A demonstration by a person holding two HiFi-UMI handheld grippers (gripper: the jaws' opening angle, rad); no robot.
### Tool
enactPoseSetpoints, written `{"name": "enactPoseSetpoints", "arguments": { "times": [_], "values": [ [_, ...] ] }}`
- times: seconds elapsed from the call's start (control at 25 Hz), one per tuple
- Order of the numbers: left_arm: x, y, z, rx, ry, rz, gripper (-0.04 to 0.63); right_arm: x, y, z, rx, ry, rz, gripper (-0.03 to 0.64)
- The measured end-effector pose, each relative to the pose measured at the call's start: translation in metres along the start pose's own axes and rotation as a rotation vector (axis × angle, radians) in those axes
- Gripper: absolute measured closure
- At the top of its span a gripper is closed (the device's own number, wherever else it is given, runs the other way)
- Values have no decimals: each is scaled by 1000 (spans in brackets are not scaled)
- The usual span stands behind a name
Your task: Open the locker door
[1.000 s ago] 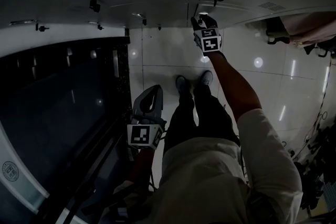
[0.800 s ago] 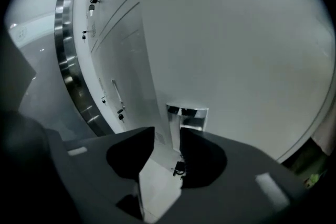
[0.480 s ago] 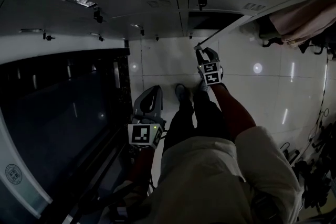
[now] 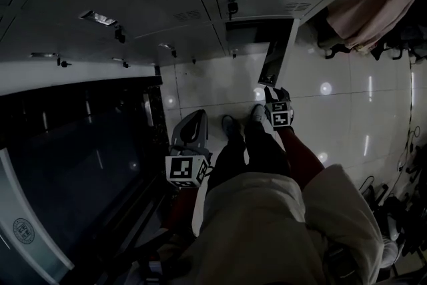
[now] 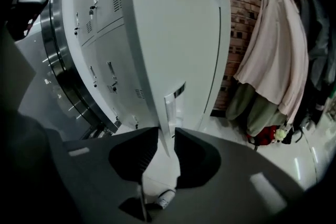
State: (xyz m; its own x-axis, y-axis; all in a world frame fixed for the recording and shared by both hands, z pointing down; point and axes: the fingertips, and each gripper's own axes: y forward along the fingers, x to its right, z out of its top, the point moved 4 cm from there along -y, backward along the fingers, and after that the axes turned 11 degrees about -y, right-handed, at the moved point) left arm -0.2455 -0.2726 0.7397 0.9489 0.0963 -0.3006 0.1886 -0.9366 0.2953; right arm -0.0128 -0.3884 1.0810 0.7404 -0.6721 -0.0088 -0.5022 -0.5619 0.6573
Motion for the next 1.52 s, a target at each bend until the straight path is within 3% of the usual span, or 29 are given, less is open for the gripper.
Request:
{"name": "enactPoseSetpoints", "arguments": {
  "times": [0.08,0.24,0.4,0.48,0.56,0.64,0.8,0.96,1.08,1.2,1.52],
  "values": [
    [5,1,4,-9,1,-8,522,4,-10,1,-19,2,-27,568],
    [15,-2,28,42,5,-30,522,1,-39,24,-1,-6,-35,590],
    [26,-21,64,70,-13,-43,522,-34,-105,65,-81,76,-3,586],
    [30,-32,87,98,4,-48,522,-64,-162,119,64,29,33,617],
    [32,-40,113,129,23,-48,522,-69,-219,193,293,9,-5,617],
    [34,-49,137,147,35,-32,522,-60,-276,268,458,14,-66,617],
    [52,-65,194,192,81,-28,522,-45,-374,387,661,-38,-127,617],
    [65,-58,237,247,138,-45,529,-41,-425,456,798,-114,-138,616],
    [74,-69,263,306,201,-105,529,-58,-449,471,883,-137,-194,616],
    [88,-105,266,325,232,-148,529,-87,-471,454,885,-127,-205,615],
    [80,-121,250,291,213,-179,530,-102,-482,439,848,-112,-197,615]
  ]
}}
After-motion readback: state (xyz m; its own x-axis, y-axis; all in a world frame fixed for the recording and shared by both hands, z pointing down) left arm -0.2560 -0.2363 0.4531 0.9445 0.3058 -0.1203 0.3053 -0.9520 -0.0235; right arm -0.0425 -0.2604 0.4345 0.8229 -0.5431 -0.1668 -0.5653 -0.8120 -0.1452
